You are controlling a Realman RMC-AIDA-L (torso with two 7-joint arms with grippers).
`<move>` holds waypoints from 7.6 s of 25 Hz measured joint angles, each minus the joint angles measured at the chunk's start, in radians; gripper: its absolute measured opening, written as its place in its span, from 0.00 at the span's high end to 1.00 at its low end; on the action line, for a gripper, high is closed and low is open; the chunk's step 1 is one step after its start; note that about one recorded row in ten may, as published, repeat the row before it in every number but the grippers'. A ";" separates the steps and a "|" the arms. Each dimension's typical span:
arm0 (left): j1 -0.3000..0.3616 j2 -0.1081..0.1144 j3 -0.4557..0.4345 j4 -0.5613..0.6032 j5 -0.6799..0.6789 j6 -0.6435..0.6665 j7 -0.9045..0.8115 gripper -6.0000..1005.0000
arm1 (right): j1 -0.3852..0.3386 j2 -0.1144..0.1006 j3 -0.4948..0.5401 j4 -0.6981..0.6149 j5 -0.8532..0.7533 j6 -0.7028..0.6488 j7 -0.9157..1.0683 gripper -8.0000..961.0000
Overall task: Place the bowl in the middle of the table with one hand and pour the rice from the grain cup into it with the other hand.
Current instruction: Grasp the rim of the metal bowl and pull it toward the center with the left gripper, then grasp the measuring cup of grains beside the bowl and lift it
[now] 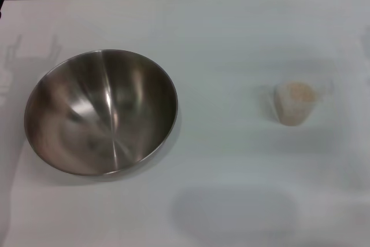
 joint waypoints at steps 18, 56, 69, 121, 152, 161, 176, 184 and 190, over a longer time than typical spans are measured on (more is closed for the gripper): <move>0.000 0.001 -0.003 -0.008 -0.002 -0.001 0.000 0.19 | 0.001 0.000 0.003 0.002 0.000 0.000 0.001 0.20; 0.037 0.018 -0.435 -1.525 -0.130 -2.567 0.347 0.22 | 0.009 -0.002 -0.002 0.005 0.000 -0.051 0.001 0.21; -0.058 0.014 -0.428 -1.448 -0.031 -2.854 0.345 0.24 | 0.004 -0.002 0.004 -0.001 0.005 -0.048 0.001 0.21; -0.200 0.019 -0.462 -1.064 0.085 -2.813 0.410 0.90 | 0.000 -0.002 0.004 -0.005 0.000 -0.051 0.001 0.20; -0.384 0.014 -0.552 -1.057 -0.033 -2.844 0.482 0.95 | -0.010 0.000 0.004 -0.005 0.007 -0.042 0.001 0.20; -0.438 0.012 -0.540 -0.987 -0.083 -2.817 0.494 0.94 | -0.013 0.000 0.001 -0.005 0.008 -0.041 0.001 0.20; -0.514 0.009 -0.485 -0.795 -0.133 -2.689 0.517 0.92 | -0.023 0.000 -0.002 -0.003 0.003 -0.044 0.001 0.20; -0.516 0.010 -0.481 -0.742 -0.126 -2.645 0.539 0.91 | -0.027 0.000 -0.004 -0.002 0.000 -0.048 0.001 0.20; -0.514 0.011 -0.480 -0.717 -0.132 -2.623 0.555 0.90 | -0.028 0.001 -0.004 -0.001 0.000 -0.049 0.001 0.21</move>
